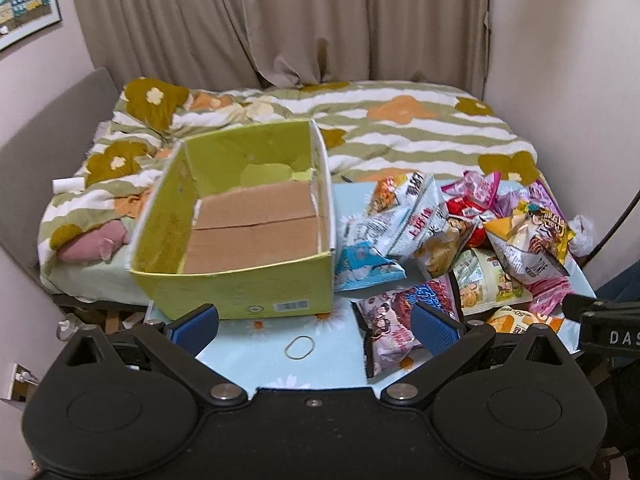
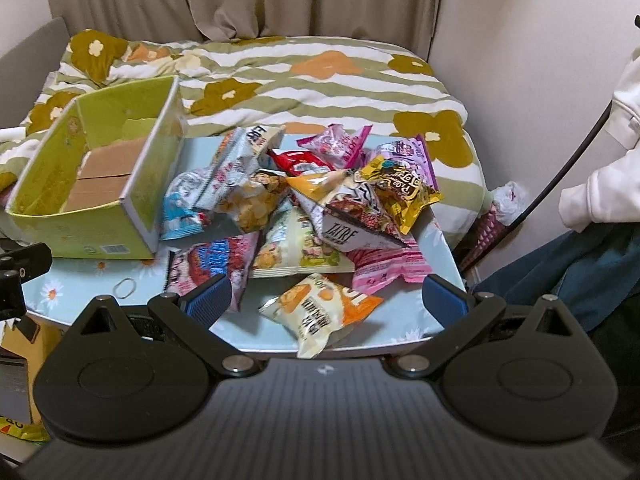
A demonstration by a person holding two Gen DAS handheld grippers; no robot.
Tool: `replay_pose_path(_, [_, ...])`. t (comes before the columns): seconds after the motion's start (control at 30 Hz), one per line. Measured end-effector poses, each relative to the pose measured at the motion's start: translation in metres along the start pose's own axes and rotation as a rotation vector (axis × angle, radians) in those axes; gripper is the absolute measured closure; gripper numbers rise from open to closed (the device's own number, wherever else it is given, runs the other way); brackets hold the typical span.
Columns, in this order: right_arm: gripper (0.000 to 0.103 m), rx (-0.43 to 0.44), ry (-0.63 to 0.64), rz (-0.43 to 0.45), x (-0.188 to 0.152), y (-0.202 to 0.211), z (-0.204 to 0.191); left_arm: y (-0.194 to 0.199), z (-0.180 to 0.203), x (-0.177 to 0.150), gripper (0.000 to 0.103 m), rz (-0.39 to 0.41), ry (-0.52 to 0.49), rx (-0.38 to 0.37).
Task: Organize snacks
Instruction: 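Grasp the blue-lettered Oishi bag with the left tool while the right tool grasps the white TRE chip bag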
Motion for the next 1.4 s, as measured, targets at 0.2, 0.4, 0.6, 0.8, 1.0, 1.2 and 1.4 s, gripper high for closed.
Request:
replay_pose_path(0.2, [0.000, -0.028, 0.011, -0.008, 0.019, -0.035, 0.008, -0.044, 0.023, 0.009, 0.000, -0.049, -0.049, -0.058])
replay_pose_path(0.4, [0.000, -0.027, 0.048, -0.027, 0.036, -0.069, 0.014, -0.085, 0.049, 0.012, 0.000, -0.110, -0.061, -0.108])
replay_pose_path(0.6, [0.000, 0.020, 0.080, -0.059, 0.051, -0.102, 0.015, -0.119, 0.081, 0.012, 0.000, -0.170, -0.083, -0.132])
replay_pose_path(0.8, [0.000, 0.061, 0.130, -0.109, 0.058, -0.135, 0.015, -0.155, 0.112, 0.007, 0.000, -0.245, -0.117, -0.122])
replay_pose_path(1.0, [0.000, 0.110, 0.168, -0.162, 0.060, -0.163, 0.011, -0.177, 0.124, 0.002, 0.000, -0.308, -0.143, -0.101])
replay_pose_path(1.2, [0.000, 0.135, 0.195, -0.207, 0.059, -0.179, 0.008, -0.191, 0.120, 0.001, 0.000, -0.329, -0.129, -0.069])
replay_pose_path(1.4, [0.000, 0.161, 0.205, -0.231, 0.060, -0.190, 0.006, -0.200, 0.118, -0.002, 0.001, -0.310, -0.156, -0.023])
Point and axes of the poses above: each gripper's, at about its wrist camera, not at the fingertips, and y roughly against the way its jaws point, z to its right, x to its top, the point moved 7 cm from there along -y, roughly the way its jaws point, and after that the axes turned 15 degrees about -y, right-handed, at the moved point
